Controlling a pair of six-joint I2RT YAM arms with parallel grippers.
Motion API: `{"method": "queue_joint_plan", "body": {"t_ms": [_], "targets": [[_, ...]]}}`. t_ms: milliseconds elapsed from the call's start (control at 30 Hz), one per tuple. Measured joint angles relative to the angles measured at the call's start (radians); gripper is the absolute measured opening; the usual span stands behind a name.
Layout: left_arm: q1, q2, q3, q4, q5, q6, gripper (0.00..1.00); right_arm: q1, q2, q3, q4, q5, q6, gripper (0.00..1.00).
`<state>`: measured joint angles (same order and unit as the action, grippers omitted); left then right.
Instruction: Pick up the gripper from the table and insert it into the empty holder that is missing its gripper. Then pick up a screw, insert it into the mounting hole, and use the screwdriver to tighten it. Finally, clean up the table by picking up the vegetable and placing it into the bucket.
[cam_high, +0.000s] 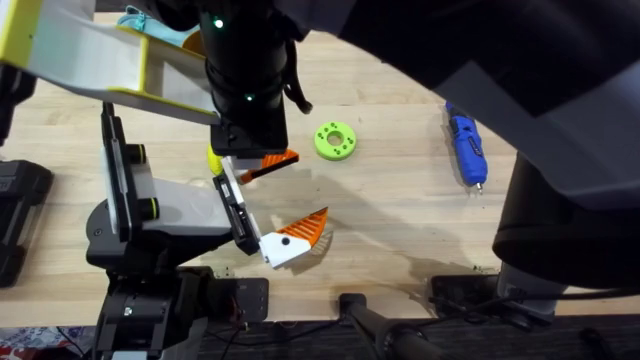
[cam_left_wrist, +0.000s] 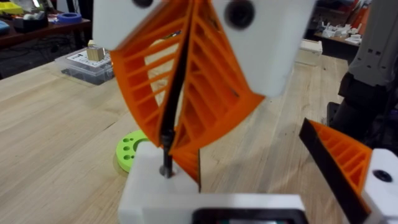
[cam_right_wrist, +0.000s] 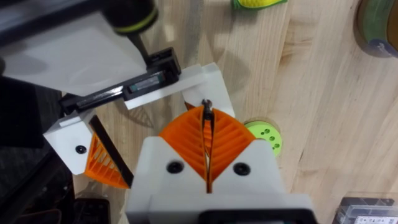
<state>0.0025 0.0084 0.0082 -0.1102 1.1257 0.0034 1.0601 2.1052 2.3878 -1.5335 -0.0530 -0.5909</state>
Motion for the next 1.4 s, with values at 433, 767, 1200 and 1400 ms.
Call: {"method": "queue_joint_plan", "body": {"t_ms": [433, 767, 1200, 1400], "targets": [[0.0, 0.0, 0.0, -0.003, 0.001, -0.003, 0.987, -0.011, 0.0, 0.0, -0.016, 0.001, -0.001, 0.012], [0.0, 0.0, 0.0, -0.003, 0.001, -0.003, 0.986, -0.011, 0.0, 0.0, -0.02, 0.001, -0.001, 0.012], [0.0, 0.0, 0.0, -0.003, 0.001, -0.003, 0.986, -0.01, 0.0, 0.0, -0.022, 0.0, -0.001, 0.012], [0.0, 0.0, 0.0, -0.003, 0.001, -0.003, 0.986, -0.009, 0.0, 0.0, -0.024, 0.0, -0.001, 0.012]]}}
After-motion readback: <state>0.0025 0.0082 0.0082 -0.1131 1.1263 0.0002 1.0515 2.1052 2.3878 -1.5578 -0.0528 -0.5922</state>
